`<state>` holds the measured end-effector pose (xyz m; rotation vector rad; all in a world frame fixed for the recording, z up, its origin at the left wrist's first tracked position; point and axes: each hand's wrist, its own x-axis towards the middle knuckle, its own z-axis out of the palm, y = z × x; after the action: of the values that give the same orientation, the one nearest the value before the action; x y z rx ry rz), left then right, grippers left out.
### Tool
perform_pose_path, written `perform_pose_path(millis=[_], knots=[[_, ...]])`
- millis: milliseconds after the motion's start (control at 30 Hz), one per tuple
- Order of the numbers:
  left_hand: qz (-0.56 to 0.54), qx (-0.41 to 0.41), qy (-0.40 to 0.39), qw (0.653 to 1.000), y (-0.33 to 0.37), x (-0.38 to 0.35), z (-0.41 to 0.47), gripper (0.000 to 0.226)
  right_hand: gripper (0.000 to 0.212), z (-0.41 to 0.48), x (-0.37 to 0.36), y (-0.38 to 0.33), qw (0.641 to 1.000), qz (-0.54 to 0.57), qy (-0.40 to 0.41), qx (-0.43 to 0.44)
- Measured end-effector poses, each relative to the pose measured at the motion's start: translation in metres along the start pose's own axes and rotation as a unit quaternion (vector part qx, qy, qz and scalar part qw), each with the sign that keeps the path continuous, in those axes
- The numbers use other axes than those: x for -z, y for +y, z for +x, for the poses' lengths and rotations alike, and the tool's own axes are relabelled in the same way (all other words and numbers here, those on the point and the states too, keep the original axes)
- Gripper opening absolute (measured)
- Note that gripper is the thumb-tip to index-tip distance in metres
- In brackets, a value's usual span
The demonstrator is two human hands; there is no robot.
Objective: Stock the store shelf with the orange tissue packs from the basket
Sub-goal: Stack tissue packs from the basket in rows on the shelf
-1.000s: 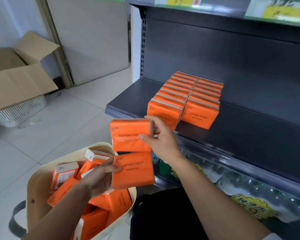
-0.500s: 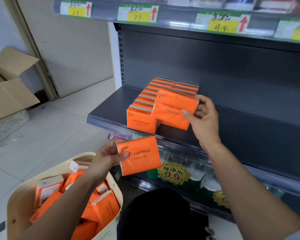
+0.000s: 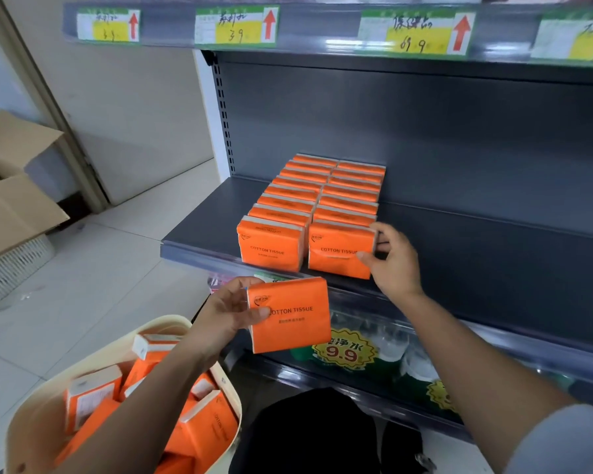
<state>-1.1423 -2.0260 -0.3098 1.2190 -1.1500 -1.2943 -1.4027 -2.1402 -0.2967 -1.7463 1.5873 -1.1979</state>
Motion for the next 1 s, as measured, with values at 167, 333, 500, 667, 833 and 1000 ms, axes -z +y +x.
perform_pose_path(millis=[167,333,500,667,833,1000], knots=[[0.024,0.005,-0.006,1.0,-0.003,-0.003,0.005,0.085,0.052,0.003,-0.011,0.004,0.998,-0.055,0.029,0.025],[0.047,0.013,-0.012,0.999,-0.002,-0.005,0.01,0.082,0.052,0.01,-0.014,0.006,0.993,-0.106,0.048,0.029],[0.067,-0.002,-0.021,0.998,0.001,-0.012,0.017,0.045,0.056,0.008,-0.015,0.003,0.988,-0.141,0.05,0.022],[0.049,-0.021,-0.031,0.998,0.007,-0.018,0.026,0.045,0.046,-0.007,-0.004,-0.014,0.987,-0.089,0.109,0.076],[0.036,-0.056,-0.022,0.998,0.02,-0.025,0.034,0.04,0.04,-0.027,0.01,-0.035,0.976,0.022,-0.173,0.128],[0.142,-0.106,0.009,0.984,0.035,-0.034,0.035,0.054,0.052,-0.031,0.015,-0.038,0.972,-0.045,-0.19,0.13]])
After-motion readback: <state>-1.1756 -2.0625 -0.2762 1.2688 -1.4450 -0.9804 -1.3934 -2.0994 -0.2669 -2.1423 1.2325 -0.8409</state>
